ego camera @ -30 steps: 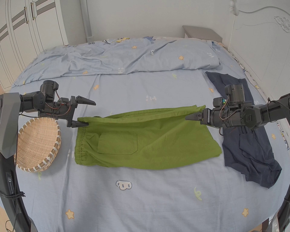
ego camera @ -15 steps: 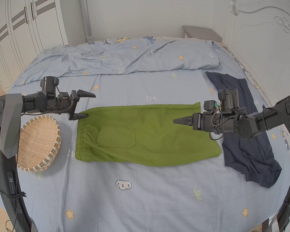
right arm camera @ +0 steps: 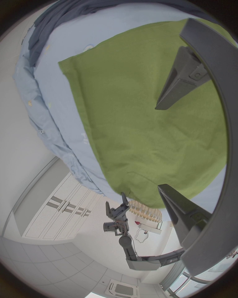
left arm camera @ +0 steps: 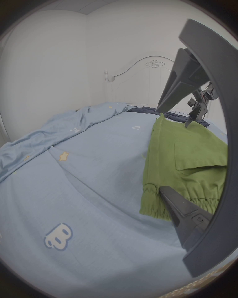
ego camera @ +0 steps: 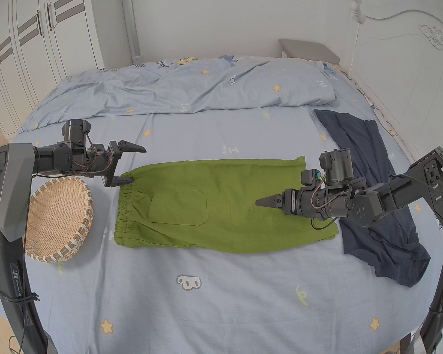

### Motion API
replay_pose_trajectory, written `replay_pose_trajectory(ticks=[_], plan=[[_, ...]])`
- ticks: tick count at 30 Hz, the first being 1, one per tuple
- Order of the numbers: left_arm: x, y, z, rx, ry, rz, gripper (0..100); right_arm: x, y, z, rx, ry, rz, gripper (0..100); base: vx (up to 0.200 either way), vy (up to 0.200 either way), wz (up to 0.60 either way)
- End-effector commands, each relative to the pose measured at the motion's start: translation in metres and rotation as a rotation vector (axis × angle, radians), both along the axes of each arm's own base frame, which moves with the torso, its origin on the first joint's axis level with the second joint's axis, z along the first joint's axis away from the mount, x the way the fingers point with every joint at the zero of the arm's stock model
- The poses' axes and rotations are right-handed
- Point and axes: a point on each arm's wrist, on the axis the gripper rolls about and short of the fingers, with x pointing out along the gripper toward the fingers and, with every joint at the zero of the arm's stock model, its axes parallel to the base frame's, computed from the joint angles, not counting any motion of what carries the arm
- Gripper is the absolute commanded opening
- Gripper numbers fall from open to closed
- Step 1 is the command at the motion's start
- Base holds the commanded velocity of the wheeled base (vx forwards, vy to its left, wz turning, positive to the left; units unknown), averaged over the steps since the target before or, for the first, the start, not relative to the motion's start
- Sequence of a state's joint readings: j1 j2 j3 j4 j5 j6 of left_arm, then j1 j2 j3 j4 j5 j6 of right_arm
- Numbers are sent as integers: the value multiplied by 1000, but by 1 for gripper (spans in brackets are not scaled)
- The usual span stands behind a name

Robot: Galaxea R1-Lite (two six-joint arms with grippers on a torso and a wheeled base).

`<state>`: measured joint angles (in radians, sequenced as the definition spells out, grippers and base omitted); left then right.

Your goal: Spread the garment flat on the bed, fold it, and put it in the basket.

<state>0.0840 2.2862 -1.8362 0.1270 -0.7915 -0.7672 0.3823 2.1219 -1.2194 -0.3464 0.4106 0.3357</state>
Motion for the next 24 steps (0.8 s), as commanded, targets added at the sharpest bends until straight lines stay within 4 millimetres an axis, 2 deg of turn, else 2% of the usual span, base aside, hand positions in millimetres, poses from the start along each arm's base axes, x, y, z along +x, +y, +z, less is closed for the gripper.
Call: replay_pose_trajectory(ticks=[1, 4, 6, 11, 13, 16, 17, 18, 19, 22, 23, 24], plan=[[-19, 1, 19, 3, -18, 0, 100, 5, -13, -28, -34, 70, -40, 100, 0, 0, 0], [-33, 4, 27, 6, -18, 6, 100, 9, -22, -37, -35, 83, -65, 100, 0, 0, 0], [-54, 2, 31, 16, -8, -4, 100, 14, -36, -44, -25, 70, -99, 100, 0, 0, 0], [-91, -2, 9, 93, 36, -53, 100, 12, -50, -50, 2, 70, -145, 100, 0, 0, 0], [-109, -2, -3, 131, 45, -86, 100, 7, -52, -45, 27, 56, -157, 100, 0, 0, 0], [-128, -1, -13, 150, 60, -101, 100, -3, -54, -25, 66, -8, -162, 100, 0, 0, 0], [-128, -1, -13, 150, 60, -101, 100, -3, -54, -25, 66, -8, -162, 100, 0, 0, 0], [-140, -2, -22, 163, 61, -112, 100, -12, -54, -8, 106, -45, -168, 100, 0, 0, 0], [-144, -3, -26, 168, 55, -118, 100, -18, -55, 0, 124, -58, -170, 100, 0, 0, 0], [-147, -3, -37, 186, 22, -120, 100, -38, -60, 28, 166, -99, -170, 100, 0, 0, 0], [-146, -3, -37, 186, 19, -120, 100, -39, -60, 29, 166, -100, -170, 100, 0, 0, 0], [-145, -3, -39, 187, -2, -118, 100, -49, -64, 41, 184, -121, -171, 100, 0, 0, 0]])
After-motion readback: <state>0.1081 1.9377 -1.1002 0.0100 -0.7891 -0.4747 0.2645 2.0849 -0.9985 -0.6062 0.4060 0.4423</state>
